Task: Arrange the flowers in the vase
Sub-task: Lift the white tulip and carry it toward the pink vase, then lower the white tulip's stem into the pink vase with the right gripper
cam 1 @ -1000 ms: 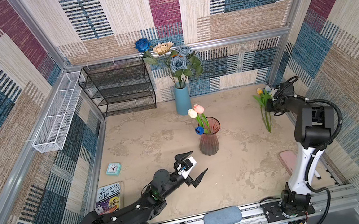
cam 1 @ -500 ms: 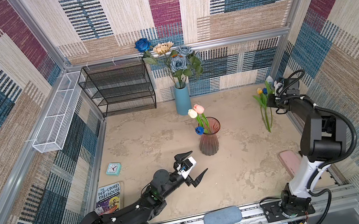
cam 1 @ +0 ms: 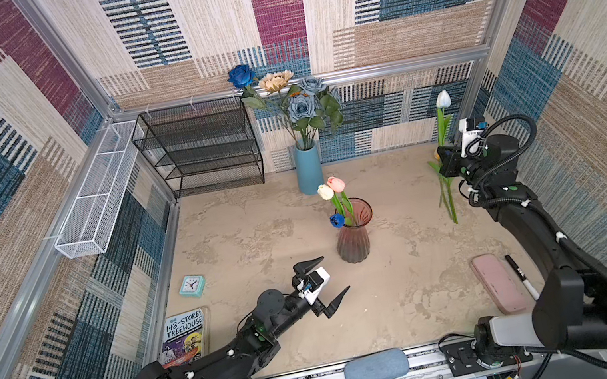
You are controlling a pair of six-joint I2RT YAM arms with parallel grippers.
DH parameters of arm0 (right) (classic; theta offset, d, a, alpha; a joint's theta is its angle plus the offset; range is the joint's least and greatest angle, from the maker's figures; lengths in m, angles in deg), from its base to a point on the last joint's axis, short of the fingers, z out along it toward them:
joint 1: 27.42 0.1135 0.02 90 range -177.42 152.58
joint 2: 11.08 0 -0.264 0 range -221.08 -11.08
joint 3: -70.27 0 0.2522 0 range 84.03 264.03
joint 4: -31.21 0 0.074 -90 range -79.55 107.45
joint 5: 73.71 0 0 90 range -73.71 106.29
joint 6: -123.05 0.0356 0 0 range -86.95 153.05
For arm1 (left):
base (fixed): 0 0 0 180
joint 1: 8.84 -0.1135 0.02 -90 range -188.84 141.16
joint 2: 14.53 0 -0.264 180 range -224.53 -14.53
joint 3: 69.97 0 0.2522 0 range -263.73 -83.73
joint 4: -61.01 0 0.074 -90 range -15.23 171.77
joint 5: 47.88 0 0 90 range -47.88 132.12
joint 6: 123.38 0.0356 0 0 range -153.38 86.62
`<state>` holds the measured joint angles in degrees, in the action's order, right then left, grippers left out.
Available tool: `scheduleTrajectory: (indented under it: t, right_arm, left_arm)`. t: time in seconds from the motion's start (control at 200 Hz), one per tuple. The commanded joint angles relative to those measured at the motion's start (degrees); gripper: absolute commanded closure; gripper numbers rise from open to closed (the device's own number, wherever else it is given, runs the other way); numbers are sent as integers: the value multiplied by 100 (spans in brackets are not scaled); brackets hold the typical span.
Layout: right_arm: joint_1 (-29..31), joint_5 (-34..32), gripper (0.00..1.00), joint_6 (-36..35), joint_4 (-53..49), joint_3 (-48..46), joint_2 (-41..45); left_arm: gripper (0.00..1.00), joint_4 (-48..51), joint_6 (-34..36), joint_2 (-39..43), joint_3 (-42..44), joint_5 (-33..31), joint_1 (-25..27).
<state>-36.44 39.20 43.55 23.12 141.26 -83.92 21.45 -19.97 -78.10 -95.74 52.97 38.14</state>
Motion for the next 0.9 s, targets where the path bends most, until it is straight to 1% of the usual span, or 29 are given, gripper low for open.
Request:
scheduleTrajectory:
  t: [0.0, 0.04, 0.11, 0.23, 0.351, 0.426, 0.546, 0.656, 0.761, 0.821, 0.896]
  right_arm:
    - [196, 712, 100, 391, 1444, -318, 341]
    - [302, 768, 100, 425, 1658, -403, 436]
    - [526, 1132, 100, 409, 2175, -620, 592]
    - [1079, 1387, 100, 281, 3150, -1066, 799]
    - [1635, 1435, 100, 218, 4046, -1370, 839]
    - [1925, 1491, 100, 272, 4453, -1358, 710]
    - [2379, 1327, 100, 314, 4808, -1161, 514]
    - [2609, 1203, 100, 582, 5037, -895, 238]
    - [2767, 1235, 100, 834, 5388, -778, -36]
    - [2879, 1235, 100, 775, 5510, -765, -166]
    - [3008, 1079, 100, 547, 5549, -831, -284]
  left_arm:
    - [0, -280, -22, -32, 1, 41, -5]
    - [0, -281, -13, -38, -2, 48, -6]
    - [0, -291, -9, -31, -3, 49, -5]
    - [0, -284, -14, -41, 4, 40, -5]
    - [0, -282, -4, -53, -12, 40, -5]
    - [0, -276, 10, -50, -11, 49, -5]
    - [0, -258, 13, -34, -12, 49, -5]
    - [0, -234, 21, -33, -21, 40, -5]
    - [0, -225, 13, -30, -22, 49, -5]
    - [0, -216, 17, -33, -29, 57, -5]
    - [0, -197, 29, -22, -28, 49, -5]
